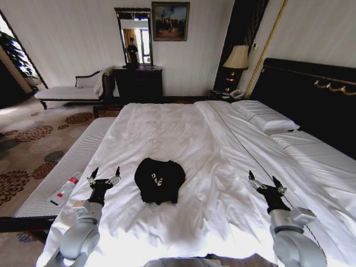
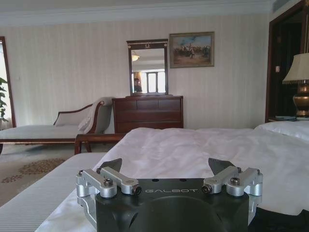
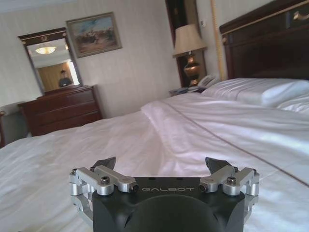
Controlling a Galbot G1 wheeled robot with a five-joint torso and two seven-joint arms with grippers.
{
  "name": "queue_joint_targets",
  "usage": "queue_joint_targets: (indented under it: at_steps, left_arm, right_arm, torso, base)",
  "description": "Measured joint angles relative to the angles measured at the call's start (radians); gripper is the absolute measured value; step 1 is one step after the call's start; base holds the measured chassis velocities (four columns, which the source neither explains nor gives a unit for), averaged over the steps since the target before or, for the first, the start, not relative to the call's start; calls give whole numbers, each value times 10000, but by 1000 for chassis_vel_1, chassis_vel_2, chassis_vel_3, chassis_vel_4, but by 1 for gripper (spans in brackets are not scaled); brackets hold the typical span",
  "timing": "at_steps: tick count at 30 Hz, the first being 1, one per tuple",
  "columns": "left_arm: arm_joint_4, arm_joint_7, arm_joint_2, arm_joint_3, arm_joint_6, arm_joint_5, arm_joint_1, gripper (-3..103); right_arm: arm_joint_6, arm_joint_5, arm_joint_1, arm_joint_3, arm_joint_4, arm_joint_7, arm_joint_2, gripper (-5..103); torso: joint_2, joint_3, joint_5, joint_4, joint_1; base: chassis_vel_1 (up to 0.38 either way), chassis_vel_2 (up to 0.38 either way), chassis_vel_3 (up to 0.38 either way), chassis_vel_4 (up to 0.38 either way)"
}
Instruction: Fold the clothes on the bed.
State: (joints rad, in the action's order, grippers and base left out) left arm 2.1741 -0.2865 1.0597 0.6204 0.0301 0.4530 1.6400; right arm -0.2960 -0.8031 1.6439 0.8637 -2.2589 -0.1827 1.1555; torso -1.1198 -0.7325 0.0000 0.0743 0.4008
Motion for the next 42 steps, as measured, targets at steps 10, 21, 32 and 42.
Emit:
queue_joint_targets:
  at_steps: [10, 21, 32, 42]
  left_arm:
    - [-306, -141, 177, 145, 114, -51, 382, 100]
    - [-512, -409, 266, 310, 261, -7, 687, 100]
    - [-669, -424, 324, 453, 201, 13, 695, 100]
    - [-630, -440, 337, 431, 191, -66, 846, 100]
  right_arm:
    - [-1001, -3529, -2265, -1917, 987, -486, -2689, 100]
    - [-1578, -5194, -6164, -5461, 4009, -292, -3096, 100]
    - [-1780, -5328, -8437, -8093, 6343, 278, -2392, 100]
    - [-1658, -5068, -9260, -8863, 7870, 492, -1660, 100]
  torso:
    - [0, 0, 0, -1, -3]
    - [0, 0, -3, -3, -2]
    - [0, 1, -4, 0, -4]
    - [0, 2, -3, 1, -4]
  base:
    - [0, 0, 0, 0]
    - [0, 0, 0, 0]
    - [0, 0, 0, 0]
    - [0, 0, 0, 0]
